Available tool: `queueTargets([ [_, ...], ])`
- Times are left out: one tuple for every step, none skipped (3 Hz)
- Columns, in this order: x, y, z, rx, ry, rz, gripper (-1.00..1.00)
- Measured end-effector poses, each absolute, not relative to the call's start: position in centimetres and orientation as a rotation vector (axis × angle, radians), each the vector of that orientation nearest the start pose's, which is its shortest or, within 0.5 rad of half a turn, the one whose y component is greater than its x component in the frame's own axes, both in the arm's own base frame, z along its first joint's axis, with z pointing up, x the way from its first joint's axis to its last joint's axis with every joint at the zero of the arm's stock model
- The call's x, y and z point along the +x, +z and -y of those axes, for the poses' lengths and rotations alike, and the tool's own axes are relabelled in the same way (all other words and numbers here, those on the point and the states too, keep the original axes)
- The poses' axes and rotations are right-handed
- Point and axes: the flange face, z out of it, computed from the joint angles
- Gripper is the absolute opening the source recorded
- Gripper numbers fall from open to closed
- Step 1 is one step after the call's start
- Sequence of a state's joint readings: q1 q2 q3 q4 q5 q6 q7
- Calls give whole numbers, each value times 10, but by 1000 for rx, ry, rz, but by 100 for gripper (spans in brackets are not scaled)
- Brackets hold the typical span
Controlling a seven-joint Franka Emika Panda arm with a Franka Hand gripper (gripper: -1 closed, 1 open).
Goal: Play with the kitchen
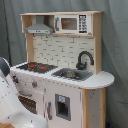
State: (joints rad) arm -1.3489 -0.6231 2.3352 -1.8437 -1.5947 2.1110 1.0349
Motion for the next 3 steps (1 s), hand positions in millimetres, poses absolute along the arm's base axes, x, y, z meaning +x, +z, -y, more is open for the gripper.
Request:
queueTargets([
  [353, 319, -552, 1232, 1228, -1081, -100],
  [353, 318, -551, 1149, 1146, -1133, -100],
  [353, 317, -551, 1063, 1062, -1179, -100],
])
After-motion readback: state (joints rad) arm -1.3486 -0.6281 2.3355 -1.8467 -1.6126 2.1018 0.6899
